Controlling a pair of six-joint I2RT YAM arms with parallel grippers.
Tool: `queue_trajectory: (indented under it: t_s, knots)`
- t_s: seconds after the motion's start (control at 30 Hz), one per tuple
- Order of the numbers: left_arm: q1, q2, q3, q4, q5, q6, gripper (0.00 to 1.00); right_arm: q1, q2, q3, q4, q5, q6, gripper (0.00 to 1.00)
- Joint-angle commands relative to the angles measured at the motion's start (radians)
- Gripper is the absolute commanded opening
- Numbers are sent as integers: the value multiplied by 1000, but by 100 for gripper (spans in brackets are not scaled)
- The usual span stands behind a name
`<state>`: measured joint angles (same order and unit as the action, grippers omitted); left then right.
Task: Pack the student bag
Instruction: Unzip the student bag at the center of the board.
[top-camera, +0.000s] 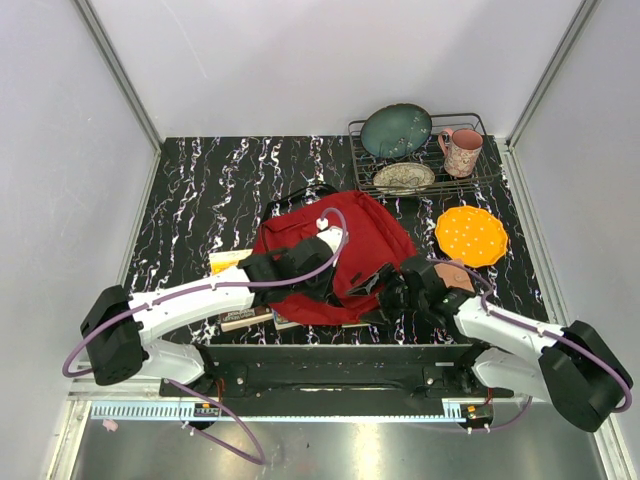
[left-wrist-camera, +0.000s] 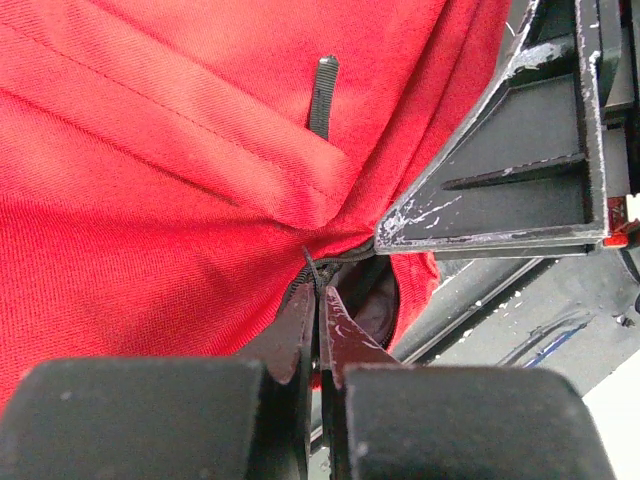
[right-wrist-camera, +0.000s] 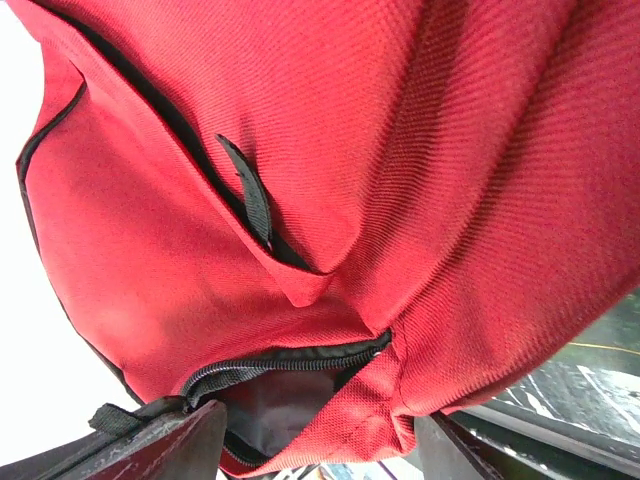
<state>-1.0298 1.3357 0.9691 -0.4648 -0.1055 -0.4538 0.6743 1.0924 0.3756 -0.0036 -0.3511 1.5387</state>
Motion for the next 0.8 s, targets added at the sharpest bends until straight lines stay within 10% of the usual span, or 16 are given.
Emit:
queue_trajectory:
  t_s: [0.0, 0.33, 0.77]
  knots:
    - [-6, -44, 8, 37, -45, -16, 0, 28, 11, 75, 85, -44, 80, 80]
    - [-6, -75, 6, 32, -71, -19, 0, 28, -219, 6, -53, -31, 219, 80]
    - [-6, -92, 2, 32, -106, -45, 0, 125, -97, 106, -125, -8, 359, 83]
